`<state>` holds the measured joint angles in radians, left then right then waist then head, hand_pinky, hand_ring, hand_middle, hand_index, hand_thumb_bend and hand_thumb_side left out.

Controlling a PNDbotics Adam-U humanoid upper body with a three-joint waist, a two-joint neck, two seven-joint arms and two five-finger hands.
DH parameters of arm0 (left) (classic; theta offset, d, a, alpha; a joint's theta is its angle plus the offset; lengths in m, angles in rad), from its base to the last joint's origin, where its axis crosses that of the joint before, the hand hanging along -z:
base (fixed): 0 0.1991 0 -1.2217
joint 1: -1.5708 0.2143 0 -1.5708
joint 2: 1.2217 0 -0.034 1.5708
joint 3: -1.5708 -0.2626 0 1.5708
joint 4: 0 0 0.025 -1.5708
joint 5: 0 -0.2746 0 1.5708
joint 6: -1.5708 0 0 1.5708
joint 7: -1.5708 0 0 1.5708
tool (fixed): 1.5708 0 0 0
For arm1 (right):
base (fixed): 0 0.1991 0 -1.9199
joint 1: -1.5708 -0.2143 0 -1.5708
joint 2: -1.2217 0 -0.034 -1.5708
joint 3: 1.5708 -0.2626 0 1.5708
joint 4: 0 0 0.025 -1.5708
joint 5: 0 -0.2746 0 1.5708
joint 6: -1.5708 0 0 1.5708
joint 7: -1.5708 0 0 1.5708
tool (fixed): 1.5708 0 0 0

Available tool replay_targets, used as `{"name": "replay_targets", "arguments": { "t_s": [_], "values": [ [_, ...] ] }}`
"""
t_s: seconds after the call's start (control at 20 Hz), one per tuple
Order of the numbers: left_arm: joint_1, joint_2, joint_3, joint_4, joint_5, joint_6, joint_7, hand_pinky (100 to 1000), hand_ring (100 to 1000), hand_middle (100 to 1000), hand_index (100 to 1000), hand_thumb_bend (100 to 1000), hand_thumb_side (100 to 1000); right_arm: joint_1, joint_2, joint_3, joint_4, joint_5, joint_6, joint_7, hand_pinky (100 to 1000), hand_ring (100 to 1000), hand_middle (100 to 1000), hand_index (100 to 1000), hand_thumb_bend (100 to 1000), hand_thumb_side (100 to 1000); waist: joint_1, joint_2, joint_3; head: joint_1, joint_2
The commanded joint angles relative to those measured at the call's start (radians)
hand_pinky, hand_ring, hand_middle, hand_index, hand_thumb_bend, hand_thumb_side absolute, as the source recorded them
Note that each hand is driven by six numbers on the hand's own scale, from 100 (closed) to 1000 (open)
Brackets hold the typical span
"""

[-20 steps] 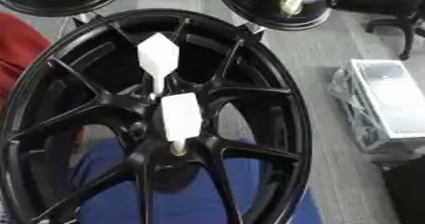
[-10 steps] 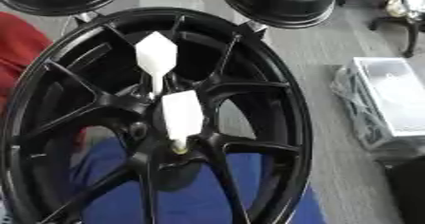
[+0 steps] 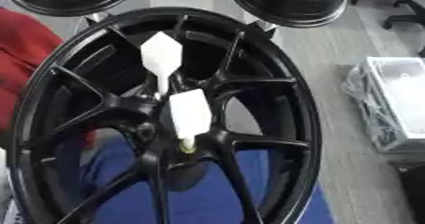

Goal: Pull the pin out of the wheel hub.

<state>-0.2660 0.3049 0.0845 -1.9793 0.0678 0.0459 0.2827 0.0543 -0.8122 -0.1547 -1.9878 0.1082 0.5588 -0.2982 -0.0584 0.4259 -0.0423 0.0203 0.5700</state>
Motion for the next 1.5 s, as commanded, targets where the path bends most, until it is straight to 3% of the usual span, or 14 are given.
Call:
{"name": "replay_targets", "arguments": {
  "t_s": [0.05, 0.3, 0.5, 0.55, 0.65, 0.75, 0.85, 1.05, 1.3, 1.5],
  "values": [
    [-0.011, 0.003, 0.01, -0.021, -0.004, -0.001, 0.007, 683, 660, 586, 653, 369, 591, 0.014, 0.027, -0.029, -0.012, 0.052, 0.042, 0.052, 901, 930, 839, 886, 100, 149, 0.002, -0.018, 0.0, 0.006, 0.0],
    [-0.011, 0.002, 0.01, -0.021, -0.002, 0.001, 0.01, 683, 660, 585, 653, 370, 589, 0.017, 0.049, -0.04, -0.012, 0.048, 0.091, 0.055, 913, 950, 862, 896, 100, 249, 0.005, -0.018, 0.0, 0.006, 0.004],
    [-0.013, 0.003, 0.01, -0.021, -0.001, 0.0, 0.011, 683, 659, 585, 652, 371, 590, 0.001, 0.047, -0.039, -0.012, 0.023, 0.078, 0.032, 911, 942, 853, 904, 100, 190, 0.005, -0.019, 0.003, 0.007, 0.005],
    [-0.013, 0.003, 0.009, -0.021, -0.001, 0.0, 0.01, 683, 659, 585, 652, 371, 590, -0.007, 0.046, -0.038, -0.012, 0.014, 0.06, 0.025, 903, 926, 834, 904, 100, 479, 0.004, -0.019, 0.003, 0.007, 0.005],
    [-0.013, 0.003, 0.008, -0.021, -0.001, 0.0, 0.008, 684, 659, 585, 652, 371, 591, -0.022, 0.044, -0.035, -0.012, -0.004, 0.014, 0.0, 895, 909, 816, 903, 100, 830, 0.003, -0.018, 0.003, 0.007, 0.006],
    [-0.015, 0.003, 0.007, -0.021, -0.002, 0.0, 0.006, 684, 659, 585, 652, 371, 591, -0.036, 0.039, -0.028, -0.012, -0.025, -0.021, -0.03, 895, 904, 811, 901, 100, 927, 0.003, -0.018, 0.004, 0.005, 0.006],
    [-0.017, 0.004, 0.006, -0.021, -0.001, -0.001, 0.005, 684, 659, 585, 652, 371, 591, -0.052, 0.034, -0.017, -0.012, -0.052, -0.052, -0.047, 891, 888, 787, 891, 100, 927, 0.003, -0.018, 0.006, 0.004, 0.007],
    [-0.022, 0.005, 0.004, -0.021, 0.0, -0.003, 0.002, 685, 659, 585, 653, 371, 591, -0.103, 0.023, 0.004, -0.012, -0.132, -0.149, -0.078, 869, 813, 670, 810, 100, 797, 0.003, -0.021, 0.01, 0.003, 0.008],
    [-0.028, 0.01, 0.001, -0.021, 0.001, -0.007, -0.003, 686, 659, 586, 653, 371, 589, -0.192, 0.035, 0.045, -0.012, -0.237, -0.331, -0.055, 873, 783, 626, 779, 100, 768, 0.006, -0.024, 0.015, -0.004, 0.015],
    [-0.034, 0.014, -0.001, -0.021, 0.001, -0.012, -0.006, 686, 658, 586, 653, 372, 588, -0.257, 0.069, 0.062, -0.012, -0.288, -0.403, -0.033, 861, 759, 605, 764, 100, 752, 0.012, -0.023, 0.018, -0.01, 0.017]
  ]
}}
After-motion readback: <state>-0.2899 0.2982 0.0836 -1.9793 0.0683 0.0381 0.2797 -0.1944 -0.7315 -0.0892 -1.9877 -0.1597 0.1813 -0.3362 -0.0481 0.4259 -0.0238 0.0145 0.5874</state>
